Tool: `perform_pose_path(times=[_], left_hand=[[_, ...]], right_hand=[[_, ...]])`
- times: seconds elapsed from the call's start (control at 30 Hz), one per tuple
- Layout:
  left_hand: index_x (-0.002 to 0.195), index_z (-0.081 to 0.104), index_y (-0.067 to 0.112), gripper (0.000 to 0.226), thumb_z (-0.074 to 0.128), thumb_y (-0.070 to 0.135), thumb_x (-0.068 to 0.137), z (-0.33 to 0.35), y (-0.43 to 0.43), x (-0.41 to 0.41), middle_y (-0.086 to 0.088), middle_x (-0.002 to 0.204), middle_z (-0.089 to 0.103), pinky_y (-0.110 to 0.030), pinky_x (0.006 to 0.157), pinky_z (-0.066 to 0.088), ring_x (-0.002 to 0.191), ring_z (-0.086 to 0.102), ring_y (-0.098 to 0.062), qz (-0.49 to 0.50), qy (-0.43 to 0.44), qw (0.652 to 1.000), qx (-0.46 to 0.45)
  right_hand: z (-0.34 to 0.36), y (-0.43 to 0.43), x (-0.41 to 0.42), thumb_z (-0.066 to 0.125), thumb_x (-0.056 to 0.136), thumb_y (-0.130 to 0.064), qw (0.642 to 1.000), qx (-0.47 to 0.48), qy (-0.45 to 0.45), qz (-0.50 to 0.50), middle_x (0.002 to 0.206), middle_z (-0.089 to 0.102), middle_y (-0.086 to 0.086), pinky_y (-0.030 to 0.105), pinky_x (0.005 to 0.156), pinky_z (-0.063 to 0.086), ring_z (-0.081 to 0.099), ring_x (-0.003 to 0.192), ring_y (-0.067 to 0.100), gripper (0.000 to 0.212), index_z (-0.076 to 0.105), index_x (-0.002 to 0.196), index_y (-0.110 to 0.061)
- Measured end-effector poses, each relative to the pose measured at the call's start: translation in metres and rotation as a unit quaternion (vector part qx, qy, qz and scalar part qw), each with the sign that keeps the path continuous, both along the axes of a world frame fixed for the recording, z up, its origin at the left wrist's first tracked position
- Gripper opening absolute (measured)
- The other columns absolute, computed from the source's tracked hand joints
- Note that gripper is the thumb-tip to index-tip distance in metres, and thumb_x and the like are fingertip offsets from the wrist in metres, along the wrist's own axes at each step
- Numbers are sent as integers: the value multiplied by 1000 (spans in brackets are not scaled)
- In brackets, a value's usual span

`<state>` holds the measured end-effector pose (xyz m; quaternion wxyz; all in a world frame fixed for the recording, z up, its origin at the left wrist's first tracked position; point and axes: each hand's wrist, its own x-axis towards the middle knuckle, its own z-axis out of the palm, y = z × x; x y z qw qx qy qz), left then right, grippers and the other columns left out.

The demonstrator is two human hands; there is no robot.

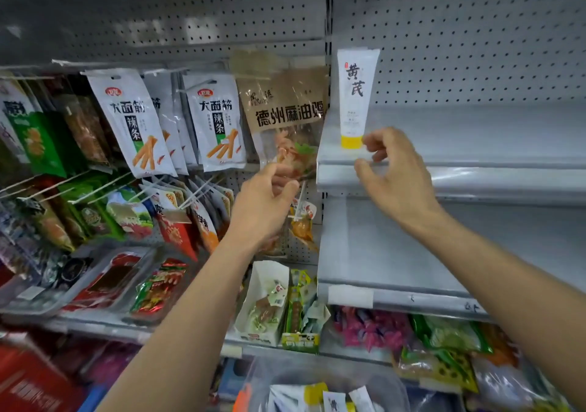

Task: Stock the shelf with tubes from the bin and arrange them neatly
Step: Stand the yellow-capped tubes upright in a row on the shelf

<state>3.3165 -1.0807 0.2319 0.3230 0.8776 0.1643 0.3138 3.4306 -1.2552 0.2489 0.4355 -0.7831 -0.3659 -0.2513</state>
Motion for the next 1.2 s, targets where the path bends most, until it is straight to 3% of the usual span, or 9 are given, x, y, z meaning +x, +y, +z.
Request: perform_pose_path(times=[0.13, 0.3, 0.4, 0.5, 0.67, 0.77, 0.9, 1.03, 1.2], left_hand=[[106, 57, 30, 14, 57, 32, 93, -57, -4, -24, 20, 90, 60, -34, 85, 52, 93, 63, -11, -13, 52, 998, -25], [121, 53, 28, 30, 56, 35, 92, -150, -6, -55, 13, 101, 62, -38, 79, 53, 91, 64, -16, -31, 222, 974, 18], [120, 56, 19, 29, 56, 26, 93, -212, -9, -68, -3, 105, 66, -41, 82, 52, 93, 65, -26, -38, 269, 960, -72], [117, 59, 14, 26, 60, 22, 92, -279, -17, -77, -4, 98, 67, -39, 82, 54, 93, 65, -27, -16, 309, 929, -202], [123, 54, 7, 41, 65, 27, 88, -395, -41, -89, -18, 116, 64, -37, 86, 49, 110, 61, -35, 32, 415, 835, -360], [131, 46, 7, 49, 64, 23, 88, -454, -55, -92, -12, 123, 62, -30, 88, 44, 116, 58, -27, 39, 490, 800, -345], [134, 36, 0, 65, 71, 12, 80, -508, -67, -95, -17, 131, 54, -30, 94, 43, 124, 52, -33, 35, 536, 770, -345], [130, 44, 6, 66, 75, 26, 76, -532, -70, -94, -13, 130, 51, -38, 101, 43, 126, 46, -34, 0, 564, 788, -248], [124, 44, 8, 63, 78, 30, 76, -536, -71, -89, -11, 124, 57, -40, 96, 48, 117, 55, -30, 22, 566, 775, -282]], right_hand=[[-57, -6, -41, 59, 87, -16, 998, -63, -5, 30, 107, 58, -1, 39, 81, 46, 54, 96, 18, 22, 57, 108, -14], [-150, -5, -65, 59, 88, -23, 967, -216, 123, 64, 107, 59, -2, 36, 78, 47, 56, 95, 16, 19, 57, 106, -19], [-214, -3, -66, 62, 86, -21, 924, -278, 248, 88, 100, 62, 1, 39, 78, 50, 60, 91, 20, 17, 60, 102, -15], [-288, -8, -62, 63, 84, -17, 874, -329, 348, 81, 90, 61, 0, 35, 75, 49, 61, 85, 22, 14, 60, 98, -14], [-411, -37, -67, 63, 86, -18, 771, -400, 494, 39, 103, 61, 10, 33, 80, 45, 59, 97, 28, 15, 56, 98, -10], [-467, -47, -80, 64, 85, -19, 718, -416, 558, 10, 111, 62, 13, 32, 78, 42, 58, 104, 31, 28, 56, 108, -6], [-518, -35, -95, 67, 79, -12, 688, -380, 618, 1, 114, 64, 13, 32, 75, 47, 63, 101, 31, 37, 55, 114, -7], [-549, -18, -108, 69, 75, -11, 670, -343, 656, -48, 110, 62, 16, 43, 77, 56, 64, 98, 36, 40, 45, 106, -13], [-558, -13, -102, 80, 65, -26, 656, -364, 659, -64, 110, 60, 6, 29, 74, 42, 58, 105, 28, 64, 47, 118, -13]])
